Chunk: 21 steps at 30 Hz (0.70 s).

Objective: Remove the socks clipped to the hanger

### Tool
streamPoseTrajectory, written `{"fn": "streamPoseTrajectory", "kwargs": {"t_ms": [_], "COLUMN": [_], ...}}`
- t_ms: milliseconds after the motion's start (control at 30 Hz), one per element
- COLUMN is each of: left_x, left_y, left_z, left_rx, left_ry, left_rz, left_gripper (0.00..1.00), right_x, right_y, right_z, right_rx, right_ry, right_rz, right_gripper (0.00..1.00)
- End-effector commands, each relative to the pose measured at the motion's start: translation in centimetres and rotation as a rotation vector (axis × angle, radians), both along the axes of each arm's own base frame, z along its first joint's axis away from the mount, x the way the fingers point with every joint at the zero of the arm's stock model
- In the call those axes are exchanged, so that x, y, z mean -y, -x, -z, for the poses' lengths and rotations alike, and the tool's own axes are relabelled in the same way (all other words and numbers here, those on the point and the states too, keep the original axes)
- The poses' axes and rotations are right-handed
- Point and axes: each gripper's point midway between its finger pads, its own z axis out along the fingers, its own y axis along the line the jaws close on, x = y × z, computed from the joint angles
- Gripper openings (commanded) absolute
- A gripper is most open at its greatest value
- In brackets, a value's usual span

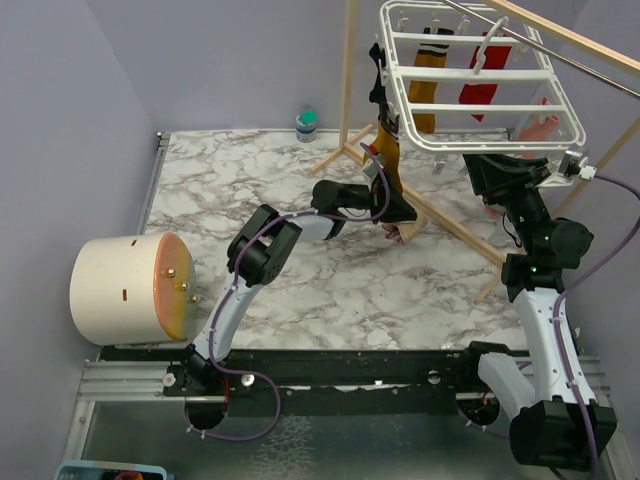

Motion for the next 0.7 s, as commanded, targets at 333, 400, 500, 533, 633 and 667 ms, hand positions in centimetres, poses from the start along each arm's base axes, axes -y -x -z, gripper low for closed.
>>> {"fn": "streamPoseTrajectory", "kwargs": {"t_ms": [333, 400, 500, 533, 633, 667], "left_x": [-5.5, -6.4, -7.7, -8.0, -9.3, -9.6], "left_y": [3.0, 2.5, 1.4, 1.2, 0.4, 0.4], "left_z": [2.4, 3.7, 5.7, 6.5, 8.4, 9.1], "left_rx": [0.143, 0.152, 0.208, 0.23, 0.27, 0.276], "left_ry": [-0.075, -0.156, -0.299, -0.348, -0.46, -0.489], "left_rz": [-0.333, -0.441, -0.632, -0.684, -0.821, -0.846], "left_gripper": [0.0, 0.0, 0.0, 0.0, 0.0, 0.01], "right_x": [-0.3, -0.4, -0.4, -0.4, -0.5, -0.5], "right_y": [0.4, 0.3, 0.2, 0.3, 0.3, 0.3], "right_z": [-0.9, -0.7, -0.5, -0.4, -0.1, -0.1], "right_rx": [0.013, 0.004, -0.003, -0.005, -0.011, -0.01], "right_ry": [0.014, 0.02, 0.026, 0.028, 0.026, 0.027], "right_rz": [-0.008, -0.008, -0.01, -0.012, -0.013, -0.013], "right_gripper": [0.22, 0.23, 0.24, 0.24, 0.24, 0.24]}}
